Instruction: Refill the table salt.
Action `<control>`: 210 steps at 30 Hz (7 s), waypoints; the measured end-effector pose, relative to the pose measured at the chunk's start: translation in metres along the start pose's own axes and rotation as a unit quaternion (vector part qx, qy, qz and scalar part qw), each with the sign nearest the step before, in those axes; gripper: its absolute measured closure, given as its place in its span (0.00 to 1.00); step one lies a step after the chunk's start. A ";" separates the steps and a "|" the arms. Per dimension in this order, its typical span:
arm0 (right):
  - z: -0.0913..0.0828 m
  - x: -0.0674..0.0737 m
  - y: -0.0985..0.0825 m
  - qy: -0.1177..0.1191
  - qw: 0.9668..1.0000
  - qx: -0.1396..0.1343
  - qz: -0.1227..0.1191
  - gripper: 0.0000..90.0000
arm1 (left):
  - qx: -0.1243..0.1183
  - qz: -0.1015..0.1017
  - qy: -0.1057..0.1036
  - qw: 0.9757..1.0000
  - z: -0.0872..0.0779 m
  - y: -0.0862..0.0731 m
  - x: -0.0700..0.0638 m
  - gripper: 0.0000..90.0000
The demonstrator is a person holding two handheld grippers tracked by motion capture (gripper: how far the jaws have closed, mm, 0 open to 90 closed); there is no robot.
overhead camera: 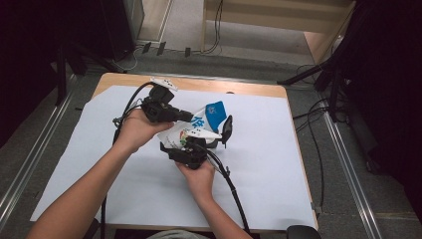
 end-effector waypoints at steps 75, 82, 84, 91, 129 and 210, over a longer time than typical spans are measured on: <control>0.006 0.014 0.019 0.082 0.993 -0.012 0.083 0.66 | 0.052 -0.002 0.016 0.999 0.012 0.023 -0.006 0.99; 0.006 0.013 0.017 0.077 0.994 -0.007 0.076 0.66 | 0.045 0.005 0.017 0.999 0.011 0.020 -0.007 0.99; 0.006 0.012 0.014 0.070 0.995 -0.003 0.067 0.67 | 0.043 0.009 0.016 0.999 0.010 0.018 -0.007 1.00; 0.008 0.010 0.006 0.052 0.998 0.012 0.043 0.67 | 0.041 0.015 0.009 0.999 0.005 0.009 -0.003 1.00; -0.002 0.008 0.001 0.001 0.996 0.057 -0.063 0.70 | 0.021 0.024 -0.031 0.999 0.006 0.005 -0.001 1.00; -0.082 -0.006 0.006 0.011 0.994 0.072 -0.085 0.60 | -0.067 -0.029 0.034 0.997 -0.075 -0.021 0.066 1.00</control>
Point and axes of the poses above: each handheld gripper's, and its own axes: z roughly forward along the jaws, y roughly out of its top, x roughly to its left, the point moved 5 cm from there along z, roughly forward along the jaws, and after that the axes turned 3 degrees about z, right-handed, at the moved point
